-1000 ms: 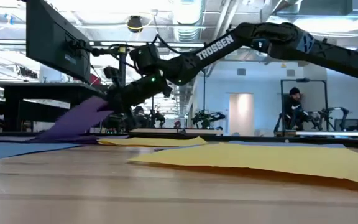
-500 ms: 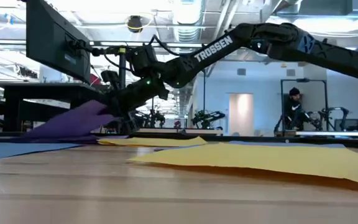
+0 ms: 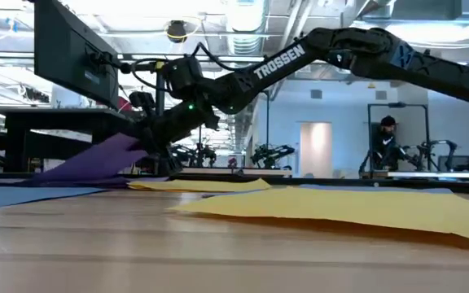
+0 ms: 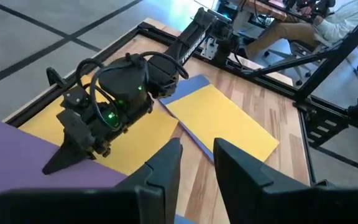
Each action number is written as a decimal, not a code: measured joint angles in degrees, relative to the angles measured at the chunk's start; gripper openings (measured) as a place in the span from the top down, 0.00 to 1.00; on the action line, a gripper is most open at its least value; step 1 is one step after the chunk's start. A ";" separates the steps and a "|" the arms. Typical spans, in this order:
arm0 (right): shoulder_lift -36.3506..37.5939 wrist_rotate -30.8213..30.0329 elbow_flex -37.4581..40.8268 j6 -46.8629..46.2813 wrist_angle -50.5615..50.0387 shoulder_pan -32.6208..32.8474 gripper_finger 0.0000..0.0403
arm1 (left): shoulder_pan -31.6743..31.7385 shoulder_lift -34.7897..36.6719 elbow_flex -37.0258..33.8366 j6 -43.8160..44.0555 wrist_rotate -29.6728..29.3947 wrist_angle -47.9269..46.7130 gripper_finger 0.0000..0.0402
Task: Organize paper
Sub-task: Stack the purple paper on top of the purple paper
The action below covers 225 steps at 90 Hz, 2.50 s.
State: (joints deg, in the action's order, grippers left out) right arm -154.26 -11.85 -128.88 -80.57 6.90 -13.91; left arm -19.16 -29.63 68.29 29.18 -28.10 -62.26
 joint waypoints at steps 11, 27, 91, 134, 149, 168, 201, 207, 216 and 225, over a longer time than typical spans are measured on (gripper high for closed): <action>0.00 -0.09 0.00 0.00 0.00 -0.40 1.00 | 0.02 0.00 0.00 -0.02 0.02 -0.01 0.80; 0.00 -0.27 0.00 -0.01 0.37 0.17 1.00 | 0.00 0.00 0.00 0.03 0.02 -0.01 0.80; 0.11 -4.52 0.00 -0.01 2.61 1.26 0.88 | 0.00 0.00 0.00 0.62 0.03 0.00 0.80; 0.18 2.41 -3.31 20.92 -3.81 0.97 0.73 | 0.00 0.00 0.00 0.62 0.02 0.00 0.80; 0.13 4.29 -5.55 21.08 -12.99 -0.62 0.73 | 0.01 0.02 0.00 0.62 0.02 -0.09 0.80; 0.13 11.72 -6.14 21.02 -17.53 -2.12 0.73 | 0.00 0.02 0.02 0.74 0.04 -1.64 0.80; 0.57 21.69 -6.10 24.80 -22.58 -3.71 0.73 | 0.02 0.02 0.02 0.86 0.04 -1.66 0.80; 1.18 21.87 -6.10 25.41 -22.01 -4.30 0.73 | 0.00 0.02 0.02 0.86 0.04 -1.68 0.80; 2.25 22.11 -6.16 25.61 -22.67 -5.14 0.73 | 0.00 0.00 0.02 0.84 0.04 -1.70 0.80; 3.15 22.72 -6.17 25.84 -26.33 -6.37 0.73 | 0.01 0.02 0.02 0.86 0.07 -1.81 0.80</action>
State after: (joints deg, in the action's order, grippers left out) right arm -151.11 10.88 -135.05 -54.73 -19.43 -20.29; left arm -19.15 -29.61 68.31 30.04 -28.03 -64.07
